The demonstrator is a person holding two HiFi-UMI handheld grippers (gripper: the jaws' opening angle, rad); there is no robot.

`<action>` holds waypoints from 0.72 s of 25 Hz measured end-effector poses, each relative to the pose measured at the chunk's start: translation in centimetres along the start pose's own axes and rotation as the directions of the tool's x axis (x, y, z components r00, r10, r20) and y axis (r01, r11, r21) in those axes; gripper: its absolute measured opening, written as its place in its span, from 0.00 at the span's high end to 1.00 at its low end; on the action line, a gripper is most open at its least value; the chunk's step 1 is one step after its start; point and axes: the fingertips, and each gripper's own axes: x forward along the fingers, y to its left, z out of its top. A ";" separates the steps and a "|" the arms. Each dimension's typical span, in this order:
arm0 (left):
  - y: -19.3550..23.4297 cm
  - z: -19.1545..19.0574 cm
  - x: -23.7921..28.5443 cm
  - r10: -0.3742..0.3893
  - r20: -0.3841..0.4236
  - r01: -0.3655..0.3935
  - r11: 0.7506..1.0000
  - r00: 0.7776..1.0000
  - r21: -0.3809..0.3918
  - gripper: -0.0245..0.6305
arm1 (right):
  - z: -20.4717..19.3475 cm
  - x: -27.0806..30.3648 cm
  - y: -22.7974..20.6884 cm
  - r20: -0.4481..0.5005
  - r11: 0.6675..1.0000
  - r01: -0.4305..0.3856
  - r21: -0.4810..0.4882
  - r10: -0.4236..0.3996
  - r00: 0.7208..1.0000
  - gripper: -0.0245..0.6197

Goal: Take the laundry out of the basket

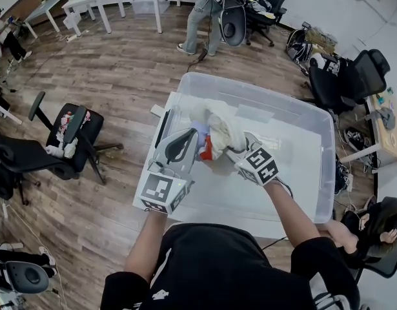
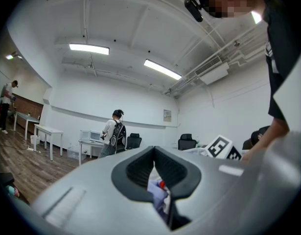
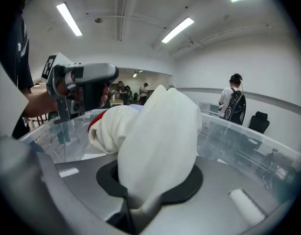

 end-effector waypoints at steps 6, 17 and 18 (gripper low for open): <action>-0.1 0.1 -0.3 0.005 0.006 -0.005 1.000 1.000 0.005 0.95 | 2.6 -2.5 -0.4 0.106 0.997 0.059 0.046 -0.064 0.992 0.78; -1.0 1.2 0.0 -0.026 0.015 0.026 0.999 1.000 0.038 0.95 | 6.0 -6.8 -0.6 0.261 0.983 0.138 0.118 -0.165 0.951 0.78; -1.3 1.2 0.0 -0.031 0.012 0.030 0.999 0.999 0.040 0.95 | 6.0 -7.1 -0.7 0.266 0.982 0.144 0.123 -0.173 0.948 0.78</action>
